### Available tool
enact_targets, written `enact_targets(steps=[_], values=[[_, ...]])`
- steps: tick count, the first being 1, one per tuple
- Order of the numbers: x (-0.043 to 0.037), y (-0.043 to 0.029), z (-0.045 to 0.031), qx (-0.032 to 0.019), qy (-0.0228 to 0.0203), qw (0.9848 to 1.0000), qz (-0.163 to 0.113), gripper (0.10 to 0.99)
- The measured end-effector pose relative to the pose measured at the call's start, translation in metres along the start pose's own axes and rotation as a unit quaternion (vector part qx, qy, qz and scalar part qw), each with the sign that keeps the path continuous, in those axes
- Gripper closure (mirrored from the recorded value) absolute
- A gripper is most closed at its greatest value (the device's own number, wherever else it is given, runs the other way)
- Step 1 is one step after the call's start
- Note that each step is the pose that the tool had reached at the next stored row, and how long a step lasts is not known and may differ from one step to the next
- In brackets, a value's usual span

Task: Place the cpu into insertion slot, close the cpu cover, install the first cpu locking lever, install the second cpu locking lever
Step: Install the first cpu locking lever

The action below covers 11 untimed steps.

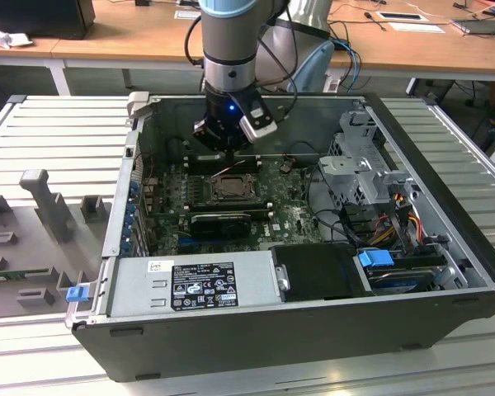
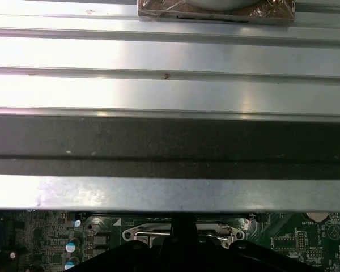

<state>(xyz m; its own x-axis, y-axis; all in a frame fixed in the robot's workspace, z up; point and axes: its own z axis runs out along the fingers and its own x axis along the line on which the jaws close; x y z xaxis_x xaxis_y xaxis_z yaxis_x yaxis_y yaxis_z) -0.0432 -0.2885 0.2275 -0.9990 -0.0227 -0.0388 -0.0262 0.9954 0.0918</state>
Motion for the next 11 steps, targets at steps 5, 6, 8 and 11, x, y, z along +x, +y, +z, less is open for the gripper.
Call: enact_targets(steps=[5,6,8,11], values=[[-0.0044,0.0026,0.0011,-0.0002,0.0002,1.0,-0.002,0.98],[-0.0051,0.0031,0.0017,-0.0003,0.0002,1.0,-0.002,0.98],[-0.0063,0.0034,0.0032,-0.0003,0.0002,1.0,-0.002,0.98],[-0.0084,0.0032,0.0046,-0.0002,0.0003,1.0,-0.003,0.98]])
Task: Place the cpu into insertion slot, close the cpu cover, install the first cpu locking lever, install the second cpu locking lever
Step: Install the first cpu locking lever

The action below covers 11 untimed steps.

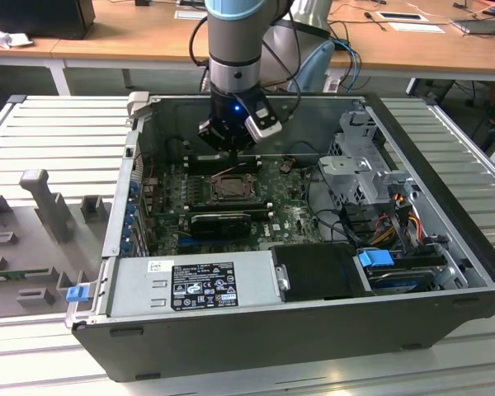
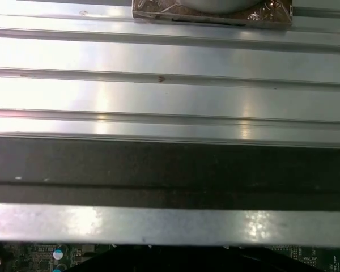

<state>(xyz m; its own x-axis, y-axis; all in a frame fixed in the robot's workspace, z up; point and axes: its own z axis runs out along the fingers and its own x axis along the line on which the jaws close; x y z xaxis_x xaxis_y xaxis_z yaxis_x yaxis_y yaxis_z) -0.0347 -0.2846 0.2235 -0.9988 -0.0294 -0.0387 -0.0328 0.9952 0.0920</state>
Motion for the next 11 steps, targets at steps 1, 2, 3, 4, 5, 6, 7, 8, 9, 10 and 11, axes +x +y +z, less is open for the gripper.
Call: enact_targets(steps=[1,2,3,4,5,6,7,8,9,10,11], values=[[-0.0005,-0.0003,0.0002,0.0,-0.0001,1.0,0.0,0.98],[-0.0014,-0.0005,0.0006,-0.0001,-0.0001,1.0,0.0,0.98],[-0.002,-0.0006,0.0011,-0.0001,-0.0001,1.0,0.0,0.98],[-0.0025,-0.0006,0.0015,-0.0001,-0.0001,1.0,0.0,0.98],[-0.0059,-0.0009,0.0033,-0.0001,0.0001,1.0,-0.001,0.98],[-0.0064,-0.0011,0.0045,-0.0002,0.0002,1.0,-0.002,0.98],[-0.0069,-0.0012,0.0054,-0.0002,0.0002,1.0,-0.003,0.98],[-0.0075,-0.0013,0.0068,-0.0003,0.0004,1.0,-0.006,0.98],[-0.0079,-0.0014,0.0077,-0.0003,0.0006,1.0,-0.007,0.98],[-0.0081,-0.0015,0.0085,-0.0004,0.0007,1.0,-0.008,0.98],[-0.0087,-0.0016,0.0097,-0.0004,0.0008,1.0,-0.008,0.98]])
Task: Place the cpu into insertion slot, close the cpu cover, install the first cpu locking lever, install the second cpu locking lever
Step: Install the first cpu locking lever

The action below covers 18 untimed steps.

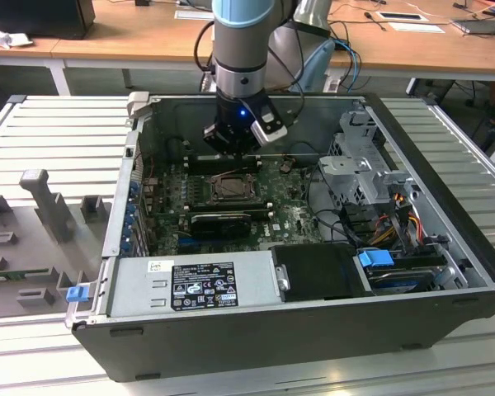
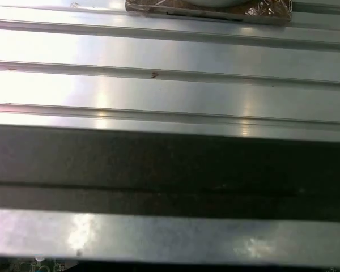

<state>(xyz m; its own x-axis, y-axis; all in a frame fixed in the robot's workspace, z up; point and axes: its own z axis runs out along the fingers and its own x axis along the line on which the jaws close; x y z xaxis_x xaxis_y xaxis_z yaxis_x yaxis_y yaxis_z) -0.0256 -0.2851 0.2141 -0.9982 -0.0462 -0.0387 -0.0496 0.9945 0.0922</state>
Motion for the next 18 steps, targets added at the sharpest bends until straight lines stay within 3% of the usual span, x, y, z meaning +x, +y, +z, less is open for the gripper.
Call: enact_targets(steps=[18], values=[[-0.0023,-0.0011,0.0102,0.0018,0.0001,1.0,0.0,0.98]])
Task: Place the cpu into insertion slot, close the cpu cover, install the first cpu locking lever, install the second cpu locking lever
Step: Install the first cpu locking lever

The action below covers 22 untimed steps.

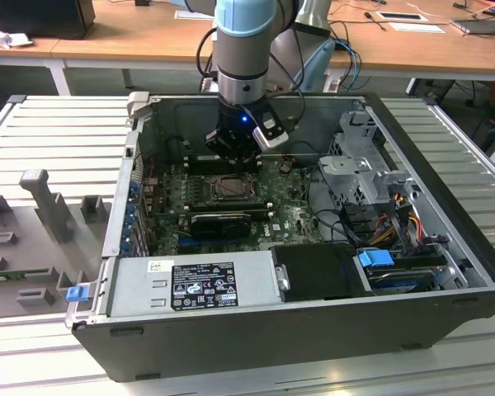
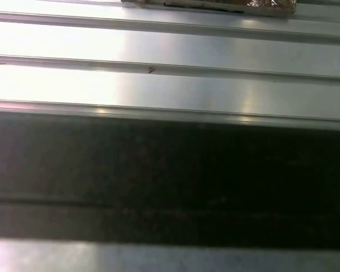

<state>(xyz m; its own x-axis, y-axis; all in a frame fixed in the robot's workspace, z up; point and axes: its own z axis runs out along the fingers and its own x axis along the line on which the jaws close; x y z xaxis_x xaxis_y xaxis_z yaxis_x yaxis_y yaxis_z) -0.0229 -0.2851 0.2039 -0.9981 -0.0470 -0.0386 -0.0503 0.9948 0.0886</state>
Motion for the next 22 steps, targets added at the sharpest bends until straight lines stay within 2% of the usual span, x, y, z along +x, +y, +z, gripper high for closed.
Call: enact_targets(steps=[6,10,14,17,20,21,22], values=[[0.0,-0.0001,0.0009,0.0048,0.0002,1.0,0.0,0.98],[0.0001,-0.0002,0.0025,0.0058,0.0003,1.0,0.0,0.98],[0.0,-0.0002,0.0026,0.0018,0.0,1.0,0.0,0.98],[0.0,-0.0002,0.002,0.0011,-0.0001,1.0,0.0,0.98],[-0.0003,0.0005,-0.0053,0.0011,0.0,1.0,0.0,0.98],[-0.0006,0.0011,-0.0124,0.0012,0.0,1.0,0.0,0.98],[-0.0007,0.0013,-0.0149,0.0012,0.0,1.0,0.0,0.98]])
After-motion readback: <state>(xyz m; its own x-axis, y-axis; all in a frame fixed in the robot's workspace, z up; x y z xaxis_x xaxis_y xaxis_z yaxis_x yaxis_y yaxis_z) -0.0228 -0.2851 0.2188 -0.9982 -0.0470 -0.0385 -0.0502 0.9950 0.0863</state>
